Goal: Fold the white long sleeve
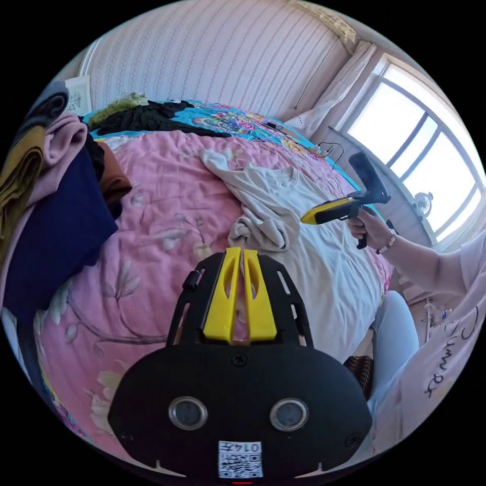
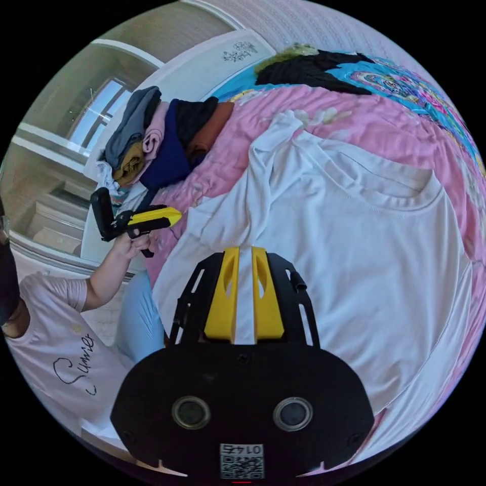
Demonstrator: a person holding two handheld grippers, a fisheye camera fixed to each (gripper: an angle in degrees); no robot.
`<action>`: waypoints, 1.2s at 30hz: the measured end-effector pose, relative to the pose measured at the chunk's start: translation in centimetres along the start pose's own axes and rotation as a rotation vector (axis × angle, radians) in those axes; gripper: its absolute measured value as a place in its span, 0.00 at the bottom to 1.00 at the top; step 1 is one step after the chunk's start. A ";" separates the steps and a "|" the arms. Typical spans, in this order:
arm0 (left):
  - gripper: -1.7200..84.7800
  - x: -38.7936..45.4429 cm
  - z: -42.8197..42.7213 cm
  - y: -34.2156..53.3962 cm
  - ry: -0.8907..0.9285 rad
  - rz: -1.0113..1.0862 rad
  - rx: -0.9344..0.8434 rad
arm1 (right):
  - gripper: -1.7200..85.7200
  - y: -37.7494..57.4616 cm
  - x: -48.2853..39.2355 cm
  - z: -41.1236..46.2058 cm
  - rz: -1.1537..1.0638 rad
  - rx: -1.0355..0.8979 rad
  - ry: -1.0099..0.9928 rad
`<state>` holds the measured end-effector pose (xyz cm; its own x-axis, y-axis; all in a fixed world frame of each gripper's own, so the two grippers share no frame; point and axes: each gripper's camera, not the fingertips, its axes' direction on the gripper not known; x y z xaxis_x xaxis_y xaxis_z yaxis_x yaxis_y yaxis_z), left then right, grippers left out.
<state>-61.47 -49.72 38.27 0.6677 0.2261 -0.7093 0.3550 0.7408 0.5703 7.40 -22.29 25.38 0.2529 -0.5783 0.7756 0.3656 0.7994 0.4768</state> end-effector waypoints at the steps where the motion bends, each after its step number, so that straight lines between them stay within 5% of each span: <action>1: 0.01 -0.2 -0.6 -0.4 -0.007 0.001 0.005 | 0.05 -0.2 -0.1 -0.1 -0.013 0.014 0.002; 9: 0.11 -3.7 -2.3 -11.1 -0.071 -0.071 0.065 | 0.13 -5.9 0.0 5.0 -0.027 0.041 0.192; 14: 0.04 -5.8 -0.3 -11.9 0.010 -0.114 -0.120 | 0.05 -6.6 1.6 9.3 -0.003 -0.046 0.170; 21: 0.01 -7.8 -19.6 1.2 0.021 -0.130 0.199 | 0.03 -8.2 -1.7 8.5 -0.224 0.053 0.086; 27: 0.01 -7.0 -35.8 17.0 -0.072 -0.365 0.430 | 0.03 -13.5 -11.4 14.8 -0.624 -0.106 0.036; 33: 0.01 -10.0 -42.3 25.9 -0.569 -0.598 0.352 | 0.08 -20.0 -14.8 23.0 -0.566 -0.154 0.072; 36: 0.01 -13.0 -42.8 27.7 -0.509 -0.646 0.283 | 0.11 -21.7 -12.7 22.9 -0.481 -0.151 0.064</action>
<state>-88.31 -5.08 45.55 0.4666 -0.5450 -0.6966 0.8697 0.4260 0.2493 -24.28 -28.49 14.67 0.0768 -0.8879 0.4535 0.5780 0.4103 0.7054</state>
